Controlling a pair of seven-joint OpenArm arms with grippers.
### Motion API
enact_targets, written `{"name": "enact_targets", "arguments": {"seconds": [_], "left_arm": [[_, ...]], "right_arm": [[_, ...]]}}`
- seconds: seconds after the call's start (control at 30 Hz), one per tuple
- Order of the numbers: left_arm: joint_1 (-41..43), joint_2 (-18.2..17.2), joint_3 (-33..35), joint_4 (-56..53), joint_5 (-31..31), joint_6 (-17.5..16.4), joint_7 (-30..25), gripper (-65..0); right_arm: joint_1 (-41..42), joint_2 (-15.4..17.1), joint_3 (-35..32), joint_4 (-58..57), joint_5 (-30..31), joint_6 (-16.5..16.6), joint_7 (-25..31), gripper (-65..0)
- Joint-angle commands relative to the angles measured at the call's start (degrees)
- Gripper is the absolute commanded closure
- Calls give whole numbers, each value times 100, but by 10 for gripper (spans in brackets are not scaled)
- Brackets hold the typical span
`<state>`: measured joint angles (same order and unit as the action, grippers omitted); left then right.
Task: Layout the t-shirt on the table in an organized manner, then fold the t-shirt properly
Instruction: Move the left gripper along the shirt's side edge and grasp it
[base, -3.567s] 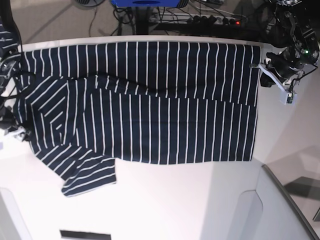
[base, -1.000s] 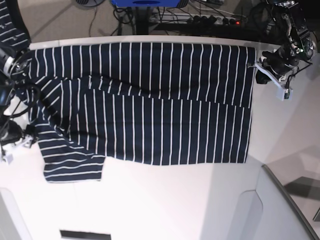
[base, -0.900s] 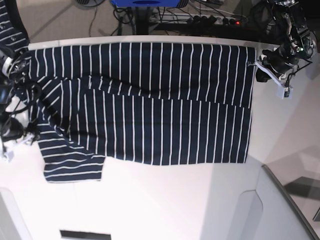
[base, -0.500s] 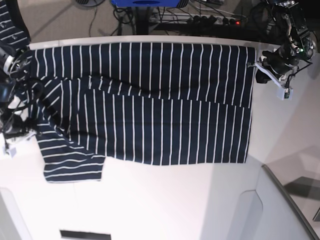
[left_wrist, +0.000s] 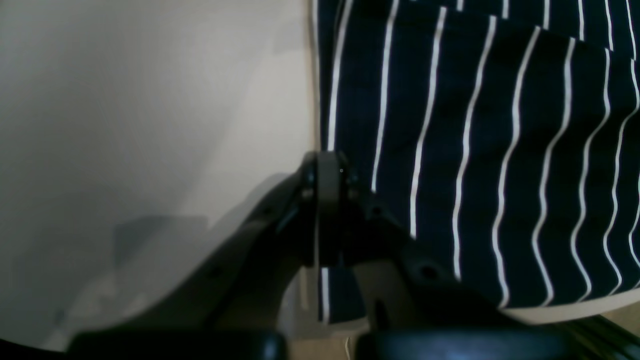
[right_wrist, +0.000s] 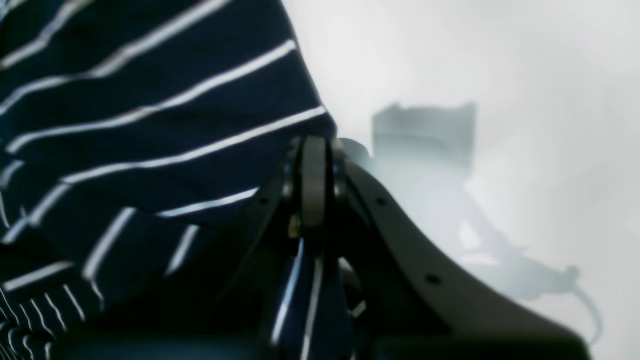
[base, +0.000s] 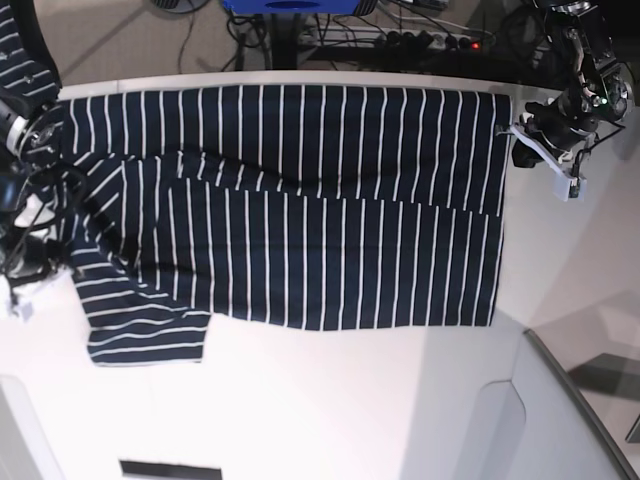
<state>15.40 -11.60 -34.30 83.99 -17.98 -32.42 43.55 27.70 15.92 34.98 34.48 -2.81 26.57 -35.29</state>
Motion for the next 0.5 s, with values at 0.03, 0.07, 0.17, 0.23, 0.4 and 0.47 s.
{"name": "enact_targets", "arguments": {"seconds": [0.03, 0.07, 0.17, 0.23, 0.4, 0.47], "left_arm": [[-182, -164, -11, 89, -18, -6, -87, 0], [-243, -164, -20, 72, -18, -6, -87, 0], [-472, -313, 15, -130, -9, -6, -87, 0], [-709, -401, 24, -385, -9, -6, -87, 0], [-1571, -621, 24, -1344, 343, -6, -87, 0], [-1940, -630, 24, -1713, 607, -6, -87, 0]], "right_arm": [[144, 109, 5, 495, 74, 38, 61, -3], [144, 100, 5, 609, 65, 38, -1, -3], [135, 47, 5, 1058, 57, 47, -414, -3], [47, 38, 5, 1383, 83, 55, -616, -3], [-49, -146, 5, 1945, 57, 55, -827, -3], [-76, -164, 5, 2025, 57, 55, -871, -3]]}}
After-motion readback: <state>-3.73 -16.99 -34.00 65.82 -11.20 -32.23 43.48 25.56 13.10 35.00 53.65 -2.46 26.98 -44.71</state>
